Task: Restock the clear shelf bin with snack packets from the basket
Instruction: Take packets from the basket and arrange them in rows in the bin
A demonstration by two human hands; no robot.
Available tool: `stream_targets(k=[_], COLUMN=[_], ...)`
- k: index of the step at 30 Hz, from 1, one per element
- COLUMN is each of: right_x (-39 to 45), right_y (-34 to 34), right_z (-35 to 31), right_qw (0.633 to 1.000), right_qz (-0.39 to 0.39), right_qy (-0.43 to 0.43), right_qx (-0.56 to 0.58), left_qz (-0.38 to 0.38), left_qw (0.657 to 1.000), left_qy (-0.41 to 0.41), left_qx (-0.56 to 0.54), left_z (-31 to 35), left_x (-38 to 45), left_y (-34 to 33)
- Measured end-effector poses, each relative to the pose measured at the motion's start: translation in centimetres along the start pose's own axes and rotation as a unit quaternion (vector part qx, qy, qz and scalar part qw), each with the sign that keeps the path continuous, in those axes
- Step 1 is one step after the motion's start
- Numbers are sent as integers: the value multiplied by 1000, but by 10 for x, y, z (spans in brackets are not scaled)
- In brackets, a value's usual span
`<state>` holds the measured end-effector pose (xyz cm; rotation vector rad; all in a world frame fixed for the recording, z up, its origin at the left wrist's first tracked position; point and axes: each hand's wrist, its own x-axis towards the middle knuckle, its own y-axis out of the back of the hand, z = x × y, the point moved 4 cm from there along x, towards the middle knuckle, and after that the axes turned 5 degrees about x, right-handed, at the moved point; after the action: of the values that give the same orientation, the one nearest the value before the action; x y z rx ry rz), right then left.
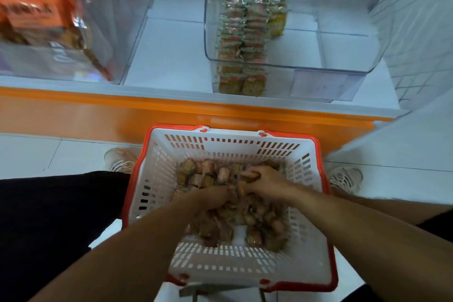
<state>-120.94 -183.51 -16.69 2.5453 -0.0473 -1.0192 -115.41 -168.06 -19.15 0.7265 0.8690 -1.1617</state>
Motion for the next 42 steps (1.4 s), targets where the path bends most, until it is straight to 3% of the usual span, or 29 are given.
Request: stream_targets(k=[3, 6, 10, 15, 20, 23, 27, 32, 42], right_x=[-25, -59, -118, -169, -162, -149, -138, -132, -132], right_y=[24, 46, 75, 106, 116, 131, 139, 127, 140], right_z=[-50, -99, -167, -221, -233, -235, -238, -240, -245], right_qw=[998, 990, 965, 946, 933, 929, 895, 899, 903], right_qz=[24, 48, 36, 31, 5, -9, -54, 11, 30], right_qy=[39, 110, 227, 308, 308, 289, 282, 316, 298], right_qx=[40, 72, 123, 97, 185, 230, 340, 302, 307], left_qz=[29, -13, -78, -113, -8, 6, 32, 16, 23], left_qw=[997, 995, 993, 976, 966, 958, 945, 940, 910], left_qy=[16, 4, -64, -179, -241, -266, -285, -267, -336], left_qx=[-75, -97, -63, -56, -96, -106, -156, -213, -242], left_z=[25, 56, 110, 151, 161, 175, 183, 182, 193], left_x=[-37, -87, -160, -233, -240, -241, -237, -228, -232], left_y=[32, 49, 64, 75, 88, 87, 89, 79, 74])
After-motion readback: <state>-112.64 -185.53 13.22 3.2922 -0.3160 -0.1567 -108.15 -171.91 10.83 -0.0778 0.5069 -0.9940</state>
